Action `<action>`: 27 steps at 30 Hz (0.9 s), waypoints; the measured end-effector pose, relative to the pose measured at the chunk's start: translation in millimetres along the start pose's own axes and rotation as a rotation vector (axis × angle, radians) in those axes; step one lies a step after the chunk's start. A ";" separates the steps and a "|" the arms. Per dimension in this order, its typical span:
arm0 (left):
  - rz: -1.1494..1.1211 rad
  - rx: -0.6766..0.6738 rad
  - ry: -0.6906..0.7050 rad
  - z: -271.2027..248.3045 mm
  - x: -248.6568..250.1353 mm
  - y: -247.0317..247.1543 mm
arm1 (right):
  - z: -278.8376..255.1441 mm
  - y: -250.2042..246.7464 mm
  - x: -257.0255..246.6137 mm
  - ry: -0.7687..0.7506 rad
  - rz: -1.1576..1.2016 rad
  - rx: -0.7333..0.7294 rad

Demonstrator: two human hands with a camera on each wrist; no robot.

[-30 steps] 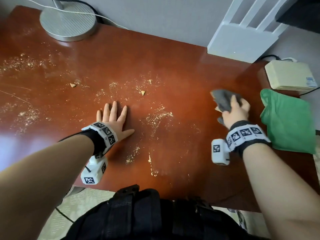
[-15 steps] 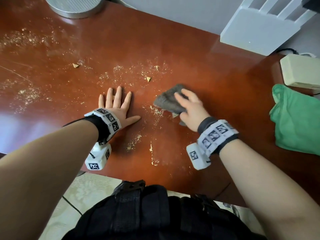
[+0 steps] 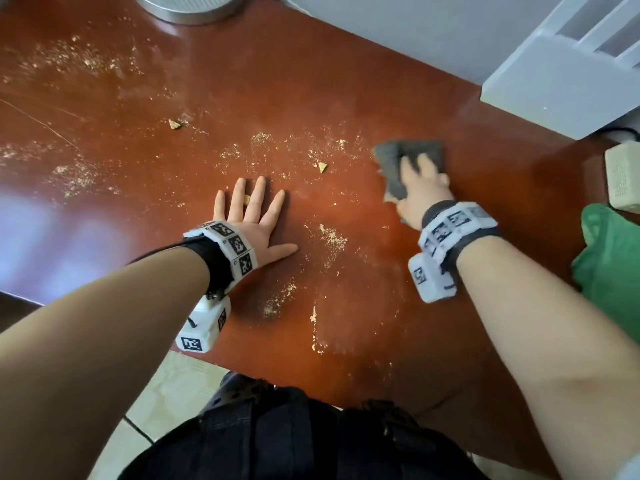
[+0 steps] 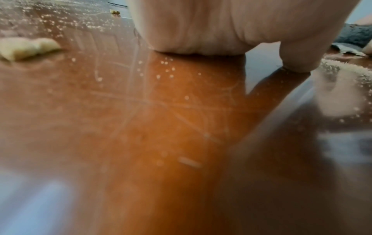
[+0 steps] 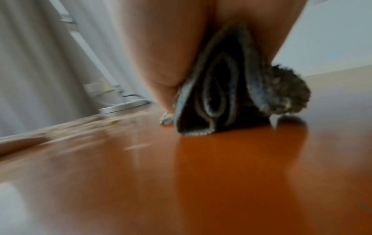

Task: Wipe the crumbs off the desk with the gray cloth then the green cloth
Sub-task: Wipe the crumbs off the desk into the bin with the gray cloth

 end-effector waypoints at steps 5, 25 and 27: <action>-0.011 0.005 0.011 -0.3 0.0 -0.6 | -61.8 40.7 -76.4 -0.472 -0.005 -0.214; -0.017 0.017 0.021 1.2 -1.6 0.6 | 24.1 9.6 -145.4 -0.296 -0.009 -0.095; -0.022 0.013 0.020 0.7 -1.2 0.3 | 14.7 11.9 -161.6 -0.378 0.020 -0.135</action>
Point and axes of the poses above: each hand's wrist, its own z-axis towards the middle knuckle, its own y-axis out of the palm, x = y × z, the point moved 8 cm from there along z, towards the middle knuckle, and after that the axes turned 2 degrees about y, right-handed, at the moved point
